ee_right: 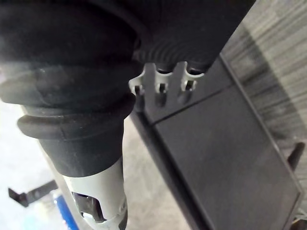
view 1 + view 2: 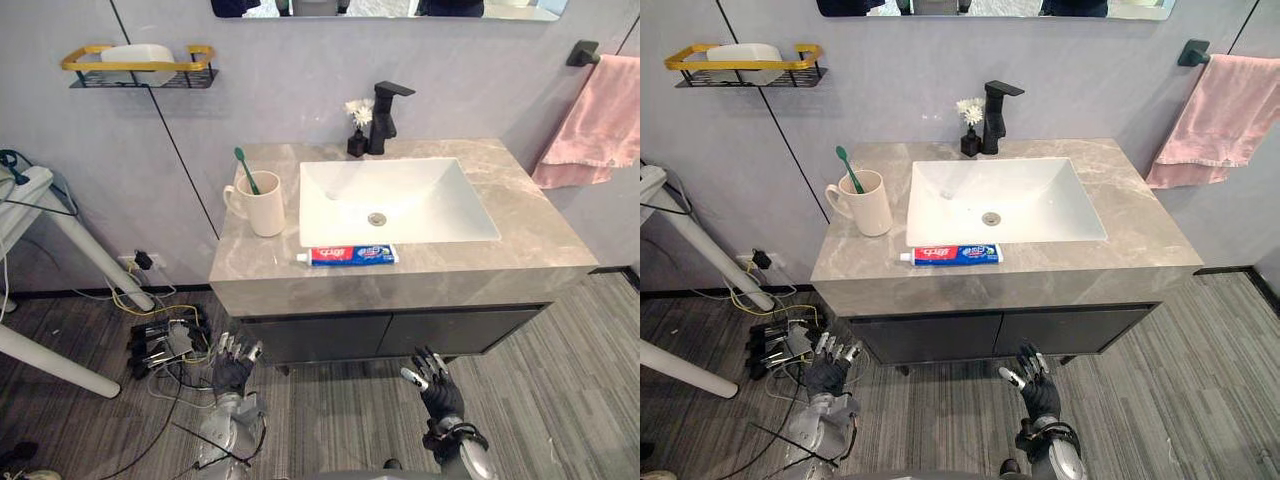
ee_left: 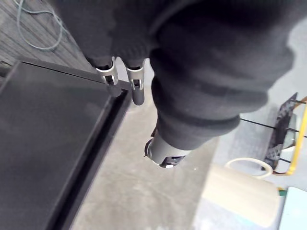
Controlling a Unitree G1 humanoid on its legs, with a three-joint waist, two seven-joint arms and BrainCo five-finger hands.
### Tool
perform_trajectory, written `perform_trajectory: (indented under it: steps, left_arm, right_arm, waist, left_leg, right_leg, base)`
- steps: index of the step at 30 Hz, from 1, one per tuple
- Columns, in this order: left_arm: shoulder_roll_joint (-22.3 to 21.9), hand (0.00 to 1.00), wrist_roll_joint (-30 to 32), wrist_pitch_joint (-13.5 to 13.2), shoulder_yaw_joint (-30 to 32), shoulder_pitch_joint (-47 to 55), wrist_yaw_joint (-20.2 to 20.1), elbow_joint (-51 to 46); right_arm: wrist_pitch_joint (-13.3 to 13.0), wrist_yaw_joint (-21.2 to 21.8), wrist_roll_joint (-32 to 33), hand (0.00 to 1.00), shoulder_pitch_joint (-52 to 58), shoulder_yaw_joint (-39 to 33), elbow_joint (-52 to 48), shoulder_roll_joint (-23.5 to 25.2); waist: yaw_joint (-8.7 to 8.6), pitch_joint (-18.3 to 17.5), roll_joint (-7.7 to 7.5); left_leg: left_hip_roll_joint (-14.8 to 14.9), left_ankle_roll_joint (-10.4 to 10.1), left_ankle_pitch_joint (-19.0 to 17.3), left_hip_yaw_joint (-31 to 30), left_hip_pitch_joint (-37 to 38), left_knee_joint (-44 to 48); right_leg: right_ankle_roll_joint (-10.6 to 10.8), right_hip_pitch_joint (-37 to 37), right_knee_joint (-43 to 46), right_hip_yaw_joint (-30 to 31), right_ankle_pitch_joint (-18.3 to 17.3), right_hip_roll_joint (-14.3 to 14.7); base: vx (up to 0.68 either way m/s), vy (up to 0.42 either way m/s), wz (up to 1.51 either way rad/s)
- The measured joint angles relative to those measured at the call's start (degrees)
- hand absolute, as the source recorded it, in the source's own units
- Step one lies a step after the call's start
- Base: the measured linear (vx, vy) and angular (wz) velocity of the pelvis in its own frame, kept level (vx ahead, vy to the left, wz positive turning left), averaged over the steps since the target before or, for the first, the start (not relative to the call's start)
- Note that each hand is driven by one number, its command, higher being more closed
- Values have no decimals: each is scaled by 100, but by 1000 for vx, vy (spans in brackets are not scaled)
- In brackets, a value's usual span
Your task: Organize washtable
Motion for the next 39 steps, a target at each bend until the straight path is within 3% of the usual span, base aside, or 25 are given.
perform_trajectory:
  steps: [3, 7, 10, 13, 18, 24, 32, 39]
  left_arm:
    - [22, 0, 0, 131, -33, -118, -5, 461]
    - [220, 0, 13, 229, 1, -122, -21, 647]
    - [390, 0, 70, 229, 10, -111, -127, 648]
    - [447, 0, 114, 227, -13, -84, -185, 698]
    - [451, 0, 114, 227, -222, -77, -274, 868]
    - [514, 0, 109, 228, -403, -75, -414, 901]
    - [617, 0, 96, 227, -773, -39, -685, 910]
    - [621, 0, 39, 219, -964, 33, -770, 911]
  right_arm:
    - [159, -106, 4, 0, -41, -690, 259, -23]
    - [201, -548, -56, 0, -396, -2504, 54, -426]
    - [58, -860, -291, 0, -690, -3276, -594, -895]
    - [-130, -1029, -510, 0, -1222, -3483, -1002, -1451]
    - [-253, -1143, -796, 0, -2073, -3300, -1162, -2102]
    - [-285, -1070, -985, 0, -3140, -2345, -1158, -3031]
    - [-285, -470, -1344, 0, -3889, -783, -779, -4025]
    - [-279, -16, -1664, 0, -3987, -29, -375, -4446]
  waist:
    - [-1, -15, -32]
    - [-16, -16, -46]
    - [-16, 24, -141]
    - [-18, 14, -211]
    - [-2, -12, -291]
    - [13, 21, -384]
    - [49, 58, -428]
    - [56, 105, -420]
  left_leg:
    - [-17, -19, 101, -207, -8, -68]
    - [-96, -14, 359, -503, -17, -386]
    - [-152, -35, 407, -697, -36, -454]
    - [-195, -44, 415, -884, -120, -516]
    - [-261, 3, 523, -1094, -134, -594]
    - [-280, 30, 531, -1229, -246, -535]
    - [-274, 54, 513, -1372, -313, -496]
    - [-254, 54, 512, -1466, -407, -499]
  right_leg:
    - [19, 73, -92, -211, -17, -3]
    - [41, 81, -84, -407, -38, 3]
    - [68, 116, -73, -536, -59, -15]
    - [106, 65, -36, -556, -90, -30]
    - [140, 25, -22, -674, -109, -66]
    - [126, -23, 18, -678, -95, -87]
    - [106, -37, 87, -683, -70, -105]
    - [104, -82, 87, -706, -65, -108]
  base:
    - [13, -52, 29]
    - [-32, -42, 35]
    - [-57, -5, 26]
    - [-72, 1, 9]
    - [11, 1, 13]
    - [36, 9, 11]
    - [-6, 9, 9]
    - [-20, -5, 5]
